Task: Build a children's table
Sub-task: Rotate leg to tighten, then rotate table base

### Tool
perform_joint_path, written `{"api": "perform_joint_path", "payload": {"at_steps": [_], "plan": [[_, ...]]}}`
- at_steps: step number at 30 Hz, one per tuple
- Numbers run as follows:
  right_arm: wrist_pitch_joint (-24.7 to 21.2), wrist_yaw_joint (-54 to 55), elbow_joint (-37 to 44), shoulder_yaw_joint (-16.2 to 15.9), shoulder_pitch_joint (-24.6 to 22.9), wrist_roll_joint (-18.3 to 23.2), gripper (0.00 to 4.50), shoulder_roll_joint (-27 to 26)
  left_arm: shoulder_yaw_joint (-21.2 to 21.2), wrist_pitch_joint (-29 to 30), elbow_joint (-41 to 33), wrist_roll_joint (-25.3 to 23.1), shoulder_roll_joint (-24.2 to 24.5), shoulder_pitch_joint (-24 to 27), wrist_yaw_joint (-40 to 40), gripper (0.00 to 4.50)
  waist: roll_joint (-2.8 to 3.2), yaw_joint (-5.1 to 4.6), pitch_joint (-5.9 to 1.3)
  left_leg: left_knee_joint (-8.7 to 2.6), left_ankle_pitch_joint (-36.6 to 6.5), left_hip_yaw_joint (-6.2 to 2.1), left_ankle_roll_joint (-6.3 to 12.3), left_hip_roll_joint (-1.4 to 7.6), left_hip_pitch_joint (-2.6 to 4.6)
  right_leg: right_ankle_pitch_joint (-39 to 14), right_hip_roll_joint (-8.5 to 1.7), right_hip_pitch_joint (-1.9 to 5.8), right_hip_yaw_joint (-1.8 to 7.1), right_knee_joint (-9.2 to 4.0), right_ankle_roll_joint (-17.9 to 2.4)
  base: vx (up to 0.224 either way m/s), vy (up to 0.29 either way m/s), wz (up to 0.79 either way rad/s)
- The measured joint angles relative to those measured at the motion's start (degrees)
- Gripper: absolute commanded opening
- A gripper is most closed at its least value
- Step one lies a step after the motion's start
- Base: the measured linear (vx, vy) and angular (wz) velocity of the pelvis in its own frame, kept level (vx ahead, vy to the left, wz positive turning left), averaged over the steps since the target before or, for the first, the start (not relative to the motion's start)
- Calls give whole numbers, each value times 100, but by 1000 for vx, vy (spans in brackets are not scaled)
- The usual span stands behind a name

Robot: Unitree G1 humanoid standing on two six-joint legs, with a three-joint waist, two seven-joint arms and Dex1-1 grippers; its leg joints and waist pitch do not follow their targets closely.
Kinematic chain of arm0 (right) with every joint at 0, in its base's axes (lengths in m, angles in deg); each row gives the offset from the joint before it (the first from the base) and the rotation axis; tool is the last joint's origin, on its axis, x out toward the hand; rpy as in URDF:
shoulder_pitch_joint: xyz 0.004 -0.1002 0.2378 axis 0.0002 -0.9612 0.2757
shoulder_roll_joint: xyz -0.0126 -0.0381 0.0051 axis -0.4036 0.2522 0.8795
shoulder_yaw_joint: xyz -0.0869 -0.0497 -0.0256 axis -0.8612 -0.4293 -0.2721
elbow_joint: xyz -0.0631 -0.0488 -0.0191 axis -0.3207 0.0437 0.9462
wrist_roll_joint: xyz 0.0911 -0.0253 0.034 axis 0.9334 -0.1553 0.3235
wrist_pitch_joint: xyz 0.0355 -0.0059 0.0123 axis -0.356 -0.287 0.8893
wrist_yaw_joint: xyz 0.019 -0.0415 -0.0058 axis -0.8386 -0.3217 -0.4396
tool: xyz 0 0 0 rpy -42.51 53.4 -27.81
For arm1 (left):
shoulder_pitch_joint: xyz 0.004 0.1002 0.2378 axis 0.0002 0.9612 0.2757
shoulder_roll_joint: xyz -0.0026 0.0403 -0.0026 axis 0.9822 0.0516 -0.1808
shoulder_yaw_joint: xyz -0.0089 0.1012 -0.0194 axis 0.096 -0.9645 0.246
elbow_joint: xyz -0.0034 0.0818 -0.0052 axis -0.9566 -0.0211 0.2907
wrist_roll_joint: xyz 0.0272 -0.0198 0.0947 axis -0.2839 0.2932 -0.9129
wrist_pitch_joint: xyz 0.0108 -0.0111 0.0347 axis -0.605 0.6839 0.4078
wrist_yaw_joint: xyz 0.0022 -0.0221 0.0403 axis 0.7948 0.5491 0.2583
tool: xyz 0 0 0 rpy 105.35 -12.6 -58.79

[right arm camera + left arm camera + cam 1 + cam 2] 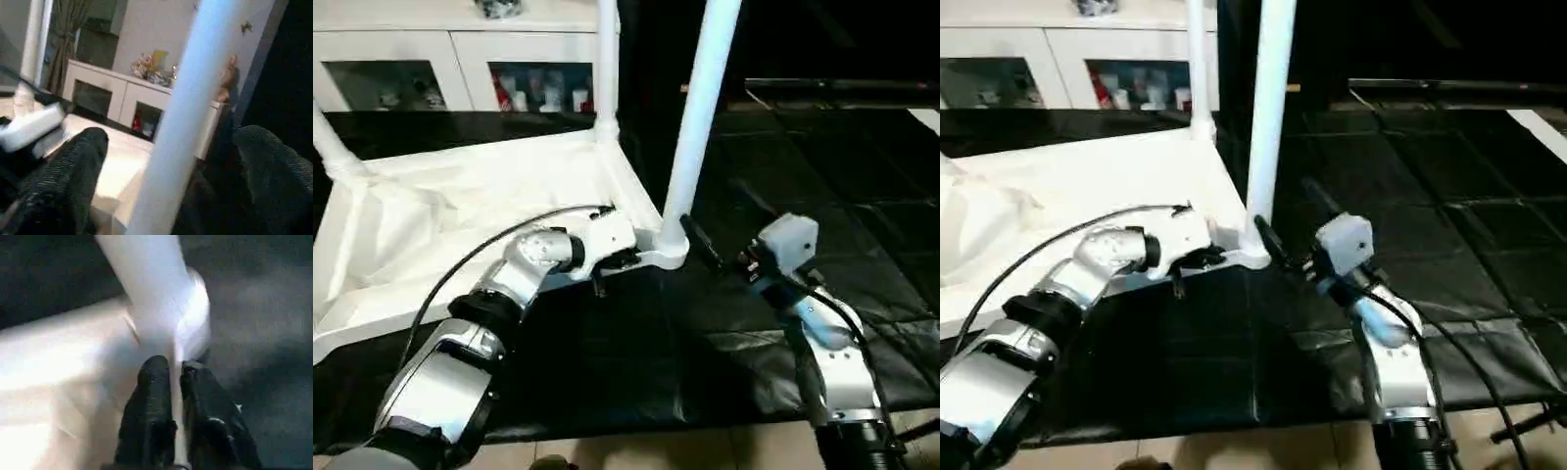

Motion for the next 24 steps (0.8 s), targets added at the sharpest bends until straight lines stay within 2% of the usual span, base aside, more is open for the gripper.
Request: {"api": "perform_joint_path", "payload": {"at_steps": [3, 6, 9, 12, 16, 19, 22, 24], "plan": [[10, -6, -4, -58, 2, 170, 450, -80, 166, -9, -426, 225, 51, 54, 95, 93, -1, -13, 0, 1, 2, 6, 5, -1, 4, 0, -1, 2, 5, 1, -1, 0, 0, 0], [-122, -64, 2, -79, 3, 449, 450, -170, 275, 243, -879, 438, 148, 392, 244, 123, -2, -51, 0, -1, 2, 11, 3, 2, 11, 0, 0, 1, 6, 6, -1, 0, 0, 0], [-578, -250, 40, -71, 3, 826, 450, -213, 331, 644, -1294, 624, 369, 746, 455, 143, -6, -76, 3, 1, -1, 11, -5, 6, 12, 1, 3, 0, 6, 10, -1, 0, 0, 0], [-1224, -541, 207, -121, -18, 1302, 450, -167, 478, 1131, -2003, 831, 782, 1150, 708, 177, -6, -93, 3, 1, -3, 11, -6, 6, 13, 1, 3, 1, 7, 9, -1, 0, 0, 0], [-1917, -915, 321, -225, -8, 1784, 450, 37, 670, 2031, -3289, 1047, 1599, 1951, 1146, 216, -17, -119, 5, -3, -4, 16, -7, 7, 14, -1, 4, -1, 9, 8, -2, 0, 0, 0], [-2083, -1004, 316, -283, 23, 1802, 450, 48, 769, 2575, -3965, 1120, 1906, 2293, 1311, 228, -56, -74, 14, -2, -2, 16, -8, 8, 18, -1, 4, 3, 9, 11, -2, 0, 0, 0], [-1831, -999, 8, -460, 312, 1532, 450, -138, 908, 3292, -4922, 1379, 2331, 2643, 1444, 263, -111, -100, 19, -1, 1, 19, -14, 8, 25, 2, 4, 2, 14, 18, -7, 0, 0, 0], [-1813, -1056, -239, -577, 595, 1477, 450, -212, 1042, 3776, -5536, 1616, 2687, 2887, 1578, 275, -124, -135, 20, -1, 2, 20, -15, 7, 30, 5, 5, 4, 17, 20, -13, 0, 0, 0]]}}
